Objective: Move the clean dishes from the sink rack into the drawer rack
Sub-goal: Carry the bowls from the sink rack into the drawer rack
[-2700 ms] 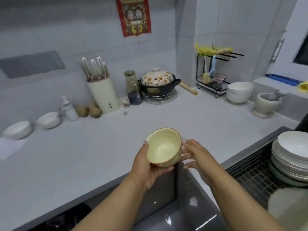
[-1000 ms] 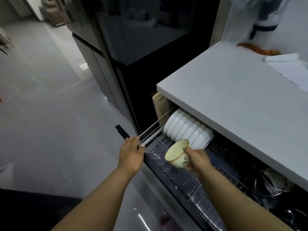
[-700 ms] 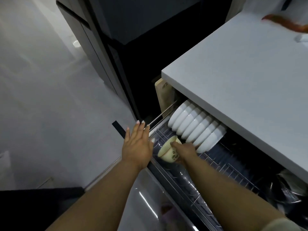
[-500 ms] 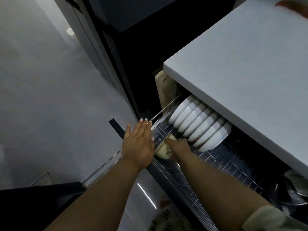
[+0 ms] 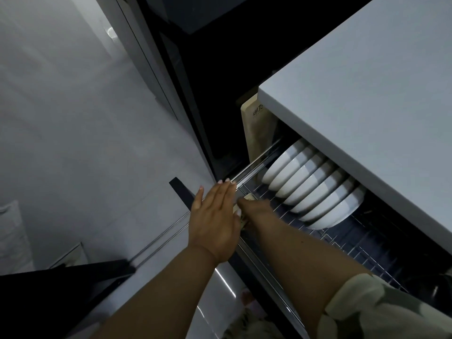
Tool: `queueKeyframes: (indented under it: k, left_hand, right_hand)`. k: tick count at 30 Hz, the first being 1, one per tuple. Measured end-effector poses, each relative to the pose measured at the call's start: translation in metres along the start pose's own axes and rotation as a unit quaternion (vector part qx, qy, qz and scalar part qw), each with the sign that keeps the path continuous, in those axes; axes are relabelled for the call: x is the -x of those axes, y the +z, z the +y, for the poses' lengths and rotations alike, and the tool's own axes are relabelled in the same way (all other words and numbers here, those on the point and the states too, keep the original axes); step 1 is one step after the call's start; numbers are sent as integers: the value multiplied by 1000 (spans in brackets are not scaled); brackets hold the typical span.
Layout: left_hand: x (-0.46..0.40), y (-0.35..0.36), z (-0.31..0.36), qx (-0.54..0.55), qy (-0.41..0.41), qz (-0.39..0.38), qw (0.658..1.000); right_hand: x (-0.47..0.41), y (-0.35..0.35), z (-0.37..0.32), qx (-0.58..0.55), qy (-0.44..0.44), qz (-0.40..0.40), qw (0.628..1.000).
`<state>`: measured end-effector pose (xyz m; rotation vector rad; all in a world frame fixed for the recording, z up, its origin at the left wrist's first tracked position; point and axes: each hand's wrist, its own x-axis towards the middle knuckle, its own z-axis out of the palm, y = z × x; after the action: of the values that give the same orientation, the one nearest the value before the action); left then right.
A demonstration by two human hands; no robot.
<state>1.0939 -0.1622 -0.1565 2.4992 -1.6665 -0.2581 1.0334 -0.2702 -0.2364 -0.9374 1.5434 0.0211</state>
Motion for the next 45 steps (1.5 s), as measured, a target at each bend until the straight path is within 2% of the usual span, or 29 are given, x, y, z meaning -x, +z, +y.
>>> queueKeyframes:
  k: [8, 13, 17, 21, 24, 35, 40, 45]
  left_hand:
    - [0, 2, -2, -6, -5, 2, 1000]
    - [1, -1, 0, -4, -10, -6, 1000]
    - [0, -3, 2, -16, -12, -11, 1000]
    - [1, -7, 7, -9, -26, -37, 999]
    - [10, -13, 20, 44, -40, -50, 997]
    - [82, -57, 90, 81, -14, -12, 997]
    - [118, -83, 130, 88, 20, 20, 996]
    - [144, -87, 180, 89, 87, 38, 992]
  right_hand:
    - [-81, 22, 31, -11, 24, -44, 999]
    - [-15, -3, 3, 41, -16, -21, 999]
    - [7, -25, -2, 50, -32, -12, 998]
    - [26, -43, 1, -2, -49, -33, 998]
    - [48, -57, 3, -48, -51, -34, 997]
    - [149, -128, 40, -135, -105, -35, 985]
    - [203, -174, 71, -184, -135, -16, 973]
    - [249, -223, 107, -234, -159, 11, 959]
